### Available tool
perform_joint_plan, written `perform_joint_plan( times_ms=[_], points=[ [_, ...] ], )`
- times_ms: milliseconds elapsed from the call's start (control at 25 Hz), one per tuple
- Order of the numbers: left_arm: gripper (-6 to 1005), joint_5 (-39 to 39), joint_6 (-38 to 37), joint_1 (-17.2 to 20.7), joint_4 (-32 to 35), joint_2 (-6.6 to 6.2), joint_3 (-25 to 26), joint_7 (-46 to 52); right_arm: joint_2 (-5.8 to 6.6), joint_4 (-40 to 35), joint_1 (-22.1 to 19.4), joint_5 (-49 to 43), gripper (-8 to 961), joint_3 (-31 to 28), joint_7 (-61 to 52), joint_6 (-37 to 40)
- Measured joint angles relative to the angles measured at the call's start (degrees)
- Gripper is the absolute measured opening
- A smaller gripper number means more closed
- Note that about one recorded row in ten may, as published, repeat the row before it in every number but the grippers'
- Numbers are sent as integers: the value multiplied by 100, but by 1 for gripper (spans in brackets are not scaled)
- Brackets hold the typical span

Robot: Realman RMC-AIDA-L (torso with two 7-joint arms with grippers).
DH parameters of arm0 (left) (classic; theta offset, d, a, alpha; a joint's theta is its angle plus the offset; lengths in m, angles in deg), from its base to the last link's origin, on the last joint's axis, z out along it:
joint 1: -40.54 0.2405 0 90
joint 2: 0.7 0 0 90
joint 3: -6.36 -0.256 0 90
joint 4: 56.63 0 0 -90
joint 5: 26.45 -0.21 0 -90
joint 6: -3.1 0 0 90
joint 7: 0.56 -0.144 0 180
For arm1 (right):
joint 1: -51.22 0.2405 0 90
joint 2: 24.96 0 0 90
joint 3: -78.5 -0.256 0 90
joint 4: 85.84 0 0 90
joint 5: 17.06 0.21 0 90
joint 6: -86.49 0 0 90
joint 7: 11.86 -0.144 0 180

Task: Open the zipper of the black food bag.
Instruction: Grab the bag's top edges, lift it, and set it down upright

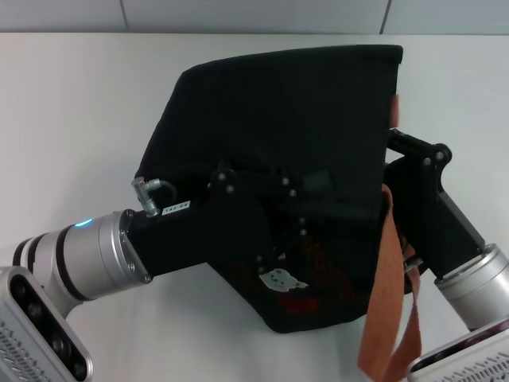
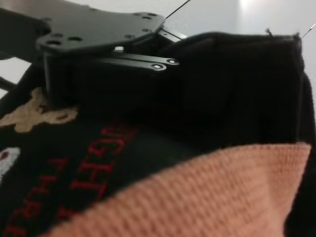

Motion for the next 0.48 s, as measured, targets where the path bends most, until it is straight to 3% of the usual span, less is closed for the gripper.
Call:
perform_joint_plan(
  times_ms=[80,480],
  points=[
    [105,-1,0,-1,1,0,0,0,0,-3,17,-15,118,5,6,-4],
    [104,-3,8,-7,6,-4,3,0,-3,17,22,-117,108,96,108,-20]
  ],
)
